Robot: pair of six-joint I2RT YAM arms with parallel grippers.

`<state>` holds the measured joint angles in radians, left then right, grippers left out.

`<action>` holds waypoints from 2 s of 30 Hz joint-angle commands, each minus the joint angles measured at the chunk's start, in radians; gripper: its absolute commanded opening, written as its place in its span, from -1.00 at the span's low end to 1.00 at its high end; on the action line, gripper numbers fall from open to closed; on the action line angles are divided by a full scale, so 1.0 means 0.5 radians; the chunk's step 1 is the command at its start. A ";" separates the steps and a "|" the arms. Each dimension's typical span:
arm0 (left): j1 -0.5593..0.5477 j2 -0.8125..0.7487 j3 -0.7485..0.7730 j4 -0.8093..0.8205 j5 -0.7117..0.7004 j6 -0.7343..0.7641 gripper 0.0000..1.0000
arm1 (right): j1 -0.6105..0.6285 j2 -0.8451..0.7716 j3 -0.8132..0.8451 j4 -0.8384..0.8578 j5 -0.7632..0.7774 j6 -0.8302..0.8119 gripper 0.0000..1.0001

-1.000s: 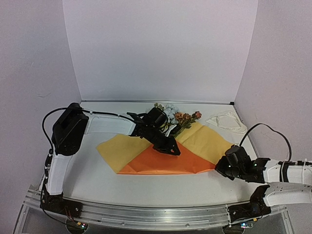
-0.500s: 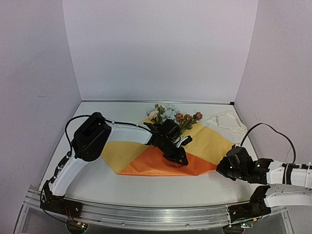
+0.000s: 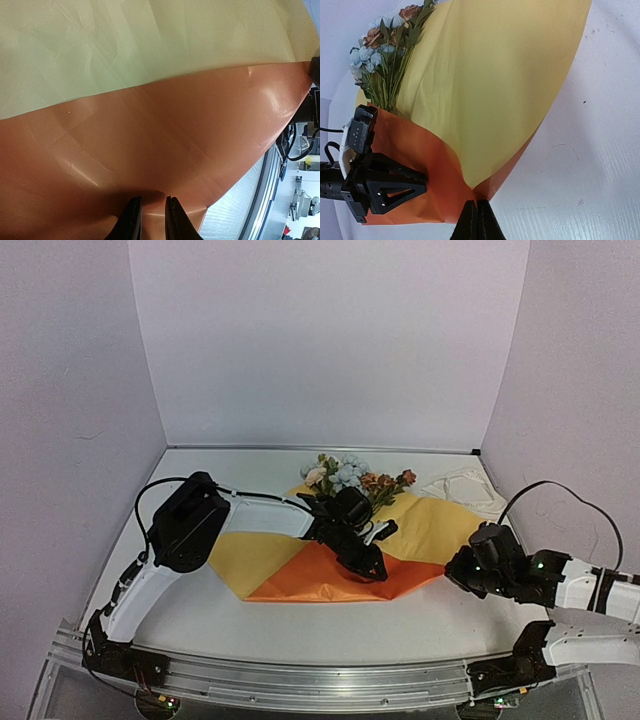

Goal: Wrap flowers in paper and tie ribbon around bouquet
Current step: Fold the one-fourth-folded wrapping paper at the center of the board.

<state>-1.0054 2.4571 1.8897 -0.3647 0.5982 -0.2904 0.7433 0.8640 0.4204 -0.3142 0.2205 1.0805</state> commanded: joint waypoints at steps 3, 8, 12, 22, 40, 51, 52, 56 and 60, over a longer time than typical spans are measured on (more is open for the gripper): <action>0.010 -0.148 -0.054 -0.021 -0.090 0.098 -0.61 | 0.023 0.066 0.102 -0.099 0.091 0.028 -1.00; 0.007 -0.294 -0.093 0.081 0.050 0.133 -0.59 | 0.046 0.096 0.174 -0.236 0.144 -0.015 -1.00; -0.019 -0.391 -0.180 0.149 0.180 0.181 -0.60 | 0.054 0.121 0.201 -0.260 0.151 -0.007 -1.00; -0.121 -0.320 -0.222 0.132 0.337 0.273 -0.63 | 0.069 0.152 0.270 -0.338 0.161 -0.006 -1.00; -0.140 -0.056 -0.105 -0.004 0.281 0.424 -0.63 | 0.083 0.112 0.273 -0.353 -0.056 0.103 -1.00; -0.138 -0.166 -0.137 -0.037 0.287 0.463 -0.65 | 0.126 0.140 0.295 -0.419 -0.045 0.102 -1.00; -0.138 -0.195 -0.145 -0.026 0.307 0.472 -0.65 | 0.127 0.146 0.291 -0.420 -0.043 0.102 -1.00; -0.130 -0.294 -0.179 0.022 0.420 0.499 -0.65 | 0.138 0.167 0.285 -0.424 -0.039 0.098 -1.00; -0.094 -0.328 -0.221 0.109 0.502 0.430 -0.65 | 0.143 0.172 0.344 -0.507 0.003 0.046 -1.00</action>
<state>-1.0714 2.3868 1.7972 -0.3651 0.7863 -0.0708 0.8073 0.9452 0.5480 -0.5118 0.1904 1.1258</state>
